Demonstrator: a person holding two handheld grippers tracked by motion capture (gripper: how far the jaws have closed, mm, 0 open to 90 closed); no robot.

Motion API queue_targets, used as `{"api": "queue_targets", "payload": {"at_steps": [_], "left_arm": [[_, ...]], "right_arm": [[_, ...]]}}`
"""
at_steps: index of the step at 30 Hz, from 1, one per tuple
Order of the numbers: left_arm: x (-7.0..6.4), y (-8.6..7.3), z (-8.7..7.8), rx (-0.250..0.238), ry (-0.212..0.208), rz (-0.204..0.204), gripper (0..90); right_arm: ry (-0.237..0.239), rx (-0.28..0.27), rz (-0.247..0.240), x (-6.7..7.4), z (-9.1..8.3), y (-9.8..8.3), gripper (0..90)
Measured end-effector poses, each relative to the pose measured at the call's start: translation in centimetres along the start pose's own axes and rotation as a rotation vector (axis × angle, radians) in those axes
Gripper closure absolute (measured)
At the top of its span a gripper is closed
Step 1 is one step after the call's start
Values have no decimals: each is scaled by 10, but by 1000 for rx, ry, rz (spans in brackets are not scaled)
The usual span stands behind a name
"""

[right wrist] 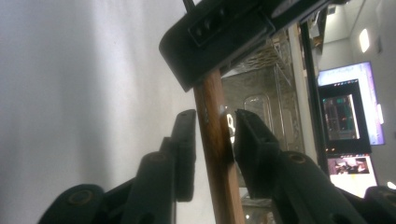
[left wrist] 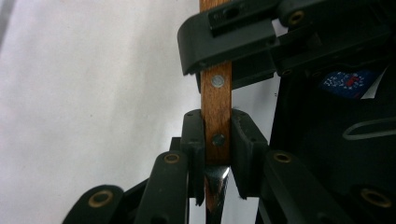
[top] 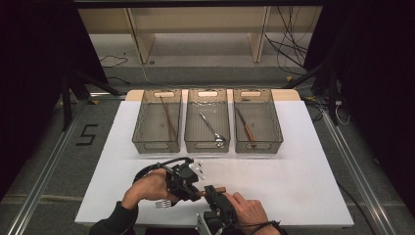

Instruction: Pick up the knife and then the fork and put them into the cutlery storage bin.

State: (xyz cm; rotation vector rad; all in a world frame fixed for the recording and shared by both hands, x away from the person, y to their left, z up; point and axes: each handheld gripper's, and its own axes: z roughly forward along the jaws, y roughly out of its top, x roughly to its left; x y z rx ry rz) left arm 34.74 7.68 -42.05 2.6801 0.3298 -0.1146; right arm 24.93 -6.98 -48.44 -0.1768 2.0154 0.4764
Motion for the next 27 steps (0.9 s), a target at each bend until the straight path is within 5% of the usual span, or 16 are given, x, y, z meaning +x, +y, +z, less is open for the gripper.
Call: {"api": "queue_targets", "payload": {"at_steps": [2,6,13,27], "left_arm": [[0,0,0,-4,-3,-7,767],[1,0,0,-11,-9,-21,761],[6,-7,-10,-53,1,-53,592],[24,-38,-57,-233,163,-189,319]], "right_arm": [[-10,3,-3,2,0,0,745],[-28,0,-83,5,0,-1,784],[-12,37,-71,2,0,-7,809],[-17,126,-5,-13,-3,-39,810]]}}
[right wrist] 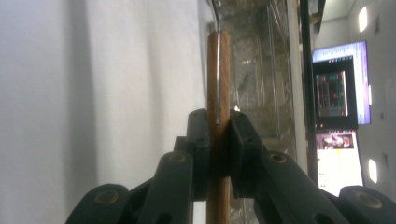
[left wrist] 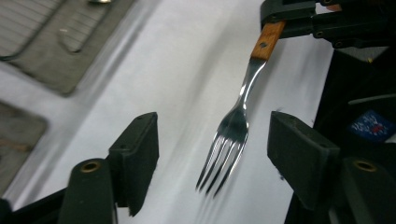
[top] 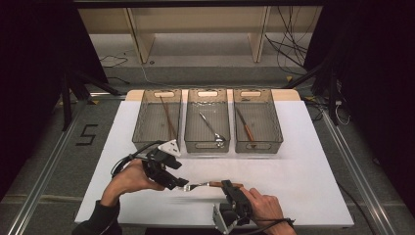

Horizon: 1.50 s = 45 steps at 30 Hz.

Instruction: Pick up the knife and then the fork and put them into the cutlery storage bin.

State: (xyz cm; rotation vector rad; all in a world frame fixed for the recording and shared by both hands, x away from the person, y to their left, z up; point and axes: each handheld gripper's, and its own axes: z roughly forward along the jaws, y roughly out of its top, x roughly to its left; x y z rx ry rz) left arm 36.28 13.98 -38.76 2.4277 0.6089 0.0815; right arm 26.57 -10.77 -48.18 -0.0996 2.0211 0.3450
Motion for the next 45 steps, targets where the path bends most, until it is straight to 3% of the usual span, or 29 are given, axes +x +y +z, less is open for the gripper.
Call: {"api": "queue_targets", "payload": {"at_steps": [2,8,13,15,20,24,27,33,38,45], "left_arm": [[4,-3,-5,-12,21,-3,299],[17,-14,-15,-90,73,-65,248],[17,-23,-13,-156,111,-96,226],[16,-28,-10,-192,109,-108,220],[13,-41,2,-218,127,-130,207],[11,-52,3,-286,145,-158,205],[10,-60,4,-332,160,-189,205],[4,-72,6,-395,192,-211,204],[-1,-79,15,-401,190,-214,203],[-6,-87,25,-422,179,-219,189]], "right_arm": [[-4,12,21,-3,0,-6,810],[6,51,74,-20,1,-24,810],[22,77,181,-36,2,-37,810],[37,80,239,-44,3,-42,809],[103,68,441,-68,7,-51,810],[171,14,675,-92,11,-60,809],[211,-9,813,-108,15,-70,809],[275,-23,1033,-139,31,-91,809],[298,-3,1150,-157,45,-104,809],[285,65,1218,-175,66,-116,809]]}}
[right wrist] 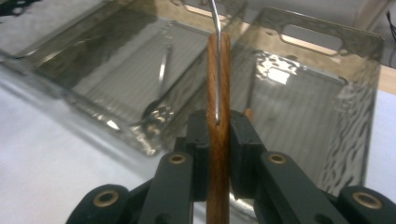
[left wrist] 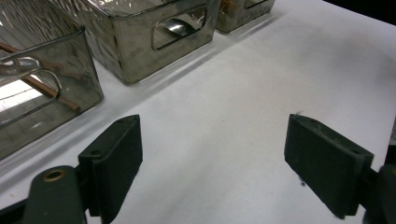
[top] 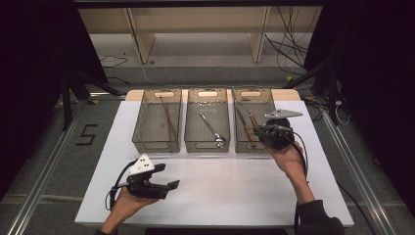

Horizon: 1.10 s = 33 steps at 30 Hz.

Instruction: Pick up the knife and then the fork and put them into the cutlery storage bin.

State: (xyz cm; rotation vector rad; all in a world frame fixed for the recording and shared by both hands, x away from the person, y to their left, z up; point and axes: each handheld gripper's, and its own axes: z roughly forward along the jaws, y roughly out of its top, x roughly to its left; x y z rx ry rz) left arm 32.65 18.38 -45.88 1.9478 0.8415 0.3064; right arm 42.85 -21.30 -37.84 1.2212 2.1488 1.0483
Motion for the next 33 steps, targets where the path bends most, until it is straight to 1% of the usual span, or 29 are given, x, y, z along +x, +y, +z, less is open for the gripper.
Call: {"api": "queue_targets", "payload": {"at_steps": [2,3,5,7,9,11,14,21,23,24,28,29,31,33], "left_arm": [[0,-3,0,-7,6,2,185],[0,-5,1,-12,7,-6,184],[0,-7,1,-10,14,2,178],[0,-8,1,-24,17,-8,178],[0,-9,0,-34,22,-5,176],[0,-10,0,-46,20,-12,176],[0,-11,-1,-40,23,-8,174],[1,-13,-1,-42,24,-20,172],[1,-13,-2,-40,23,-18,172],[1,-14,-2,-40,22,-19,173],[1,-14,-1,-37,26,-18,171],[0,-14,-1,-37,27,-21,170],[0,-14,-1,-35,25,-21,170],[0,-14,-1,-36,25,-22,170]], "right_arm": [[-13,12,18,-5,5,3,809],[-18,22,24,-7,8,4,809],[-29,35,40,-12,13,7,809],[-36,50,55,-16,19,8,809],[-43,69,66,-19,24,9,809],[-56,86,78,-21,30,11,809],[-72,106,93,-26,38,12,809],[-117,168,147,-39,60,12,808],[-123,180,160,-43,65,10,808],[-124,192,174,-44,68,10,807],[-121,203,188,-45,74,8,795],[-117,201,188,-45,75,8,759],[-89,197,190,-45,76,9,622],[-61,178,173,-42,73,10,592]]}}
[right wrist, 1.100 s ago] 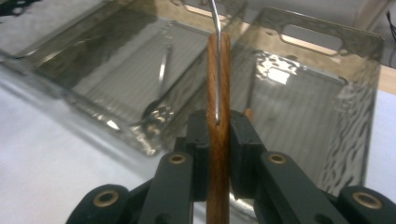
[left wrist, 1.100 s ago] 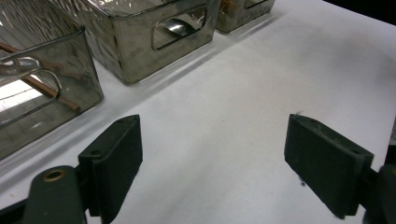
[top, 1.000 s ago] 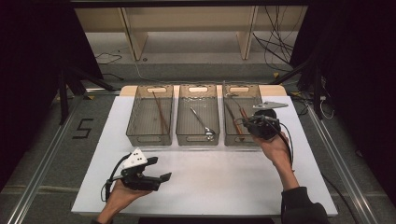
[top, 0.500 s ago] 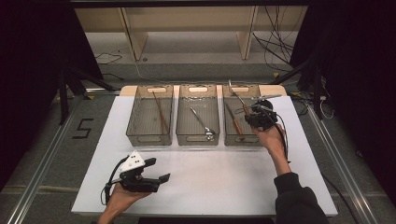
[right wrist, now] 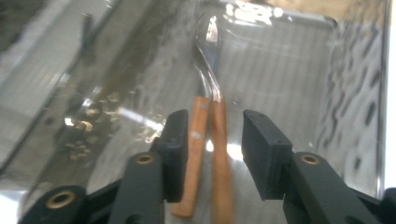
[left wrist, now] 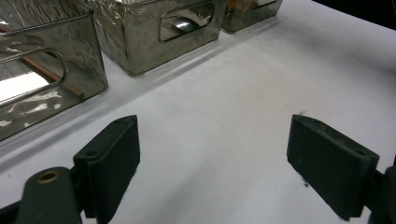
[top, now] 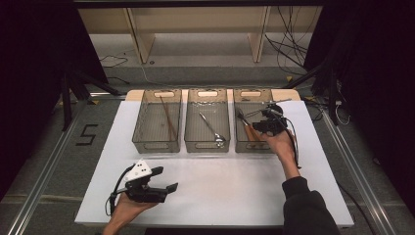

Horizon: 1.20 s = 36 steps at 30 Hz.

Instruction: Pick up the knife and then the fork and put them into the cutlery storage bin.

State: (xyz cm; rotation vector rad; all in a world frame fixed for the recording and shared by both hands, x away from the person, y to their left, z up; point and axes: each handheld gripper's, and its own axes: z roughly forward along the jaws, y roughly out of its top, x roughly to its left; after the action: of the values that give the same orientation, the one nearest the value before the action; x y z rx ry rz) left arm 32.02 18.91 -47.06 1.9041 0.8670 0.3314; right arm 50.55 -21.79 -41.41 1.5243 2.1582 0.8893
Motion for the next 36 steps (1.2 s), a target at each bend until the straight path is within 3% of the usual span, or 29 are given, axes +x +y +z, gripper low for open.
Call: {"api": "queue_targets", "payload": {"at_steps": [7,16,25,36], "left_arm": [[0,0,1,6,2,-3,166],[1,-1,1,1,3,-14,164],[2,0,1,-4,4,-18,163],[-1,-2,-1,-5,-3,-15,162]], "right_arm": [[61,-46,-20,4,-13,-1,499],[151,-161,-71,23,-42,-15,381],[243,-245,-100,41,-62,-40,324],[315,-341,-151,56,-86,-84,290]]}}
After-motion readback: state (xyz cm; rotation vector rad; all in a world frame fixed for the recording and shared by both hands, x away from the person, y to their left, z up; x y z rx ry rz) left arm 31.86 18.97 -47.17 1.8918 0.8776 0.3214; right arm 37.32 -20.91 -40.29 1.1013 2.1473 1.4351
